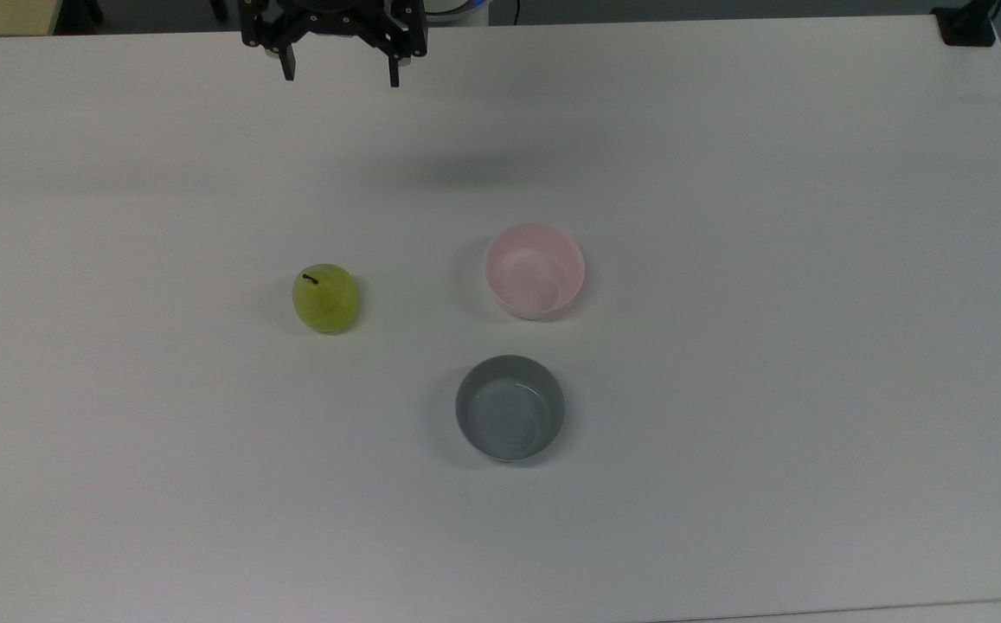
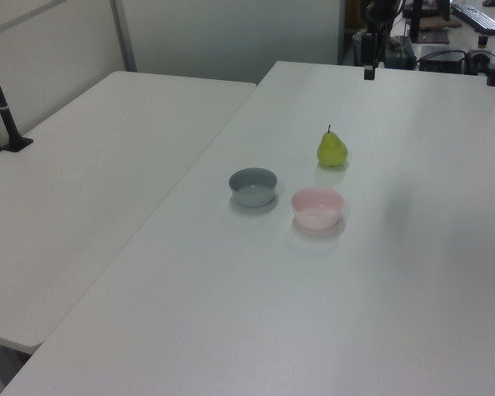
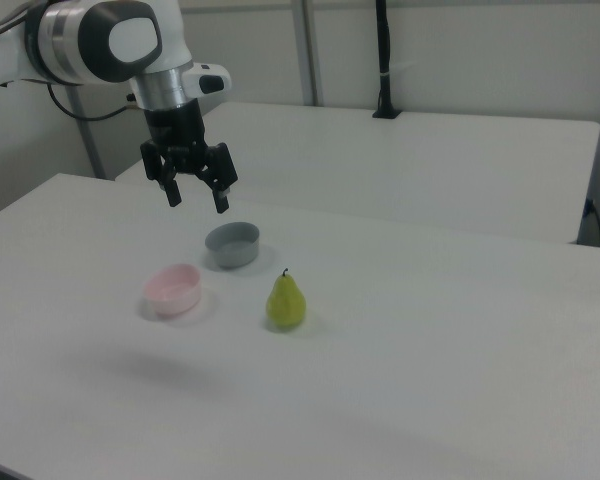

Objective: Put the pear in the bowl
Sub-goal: 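Move the open gripper forward toward the green pear, then lower the gripper around the green pear and close on it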

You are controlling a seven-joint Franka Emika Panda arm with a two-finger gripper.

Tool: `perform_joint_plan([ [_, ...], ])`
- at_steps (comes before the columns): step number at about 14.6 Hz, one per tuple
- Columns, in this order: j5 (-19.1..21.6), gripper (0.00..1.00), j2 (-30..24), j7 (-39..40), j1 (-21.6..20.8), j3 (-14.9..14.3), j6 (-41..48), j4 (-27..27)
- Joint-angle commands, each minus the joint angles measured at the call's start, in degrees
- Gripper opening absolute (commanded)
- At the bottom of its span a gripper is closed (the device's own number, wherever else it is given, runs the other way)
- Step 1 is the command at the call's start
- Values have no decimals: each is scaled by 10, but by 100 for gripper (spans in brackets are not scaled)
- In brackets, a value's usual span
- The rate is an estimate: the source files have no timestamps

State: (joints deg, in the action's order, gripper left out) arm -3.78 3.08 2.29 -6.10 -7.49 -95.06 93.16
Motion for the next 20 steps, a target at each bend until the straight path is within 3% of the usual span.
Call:
perform_joint_plan([
  [1, -2, 100, -9, 46, 6, -1, -4, 5],
  [4, -1, 100, 0, 106, 19, -1, -27, 5],
  [8, 1, 100, 32, 110, 43, -2, -79, 6],
  [20, -7, 100, 199, 101, 44, -1, -235, 35],
])
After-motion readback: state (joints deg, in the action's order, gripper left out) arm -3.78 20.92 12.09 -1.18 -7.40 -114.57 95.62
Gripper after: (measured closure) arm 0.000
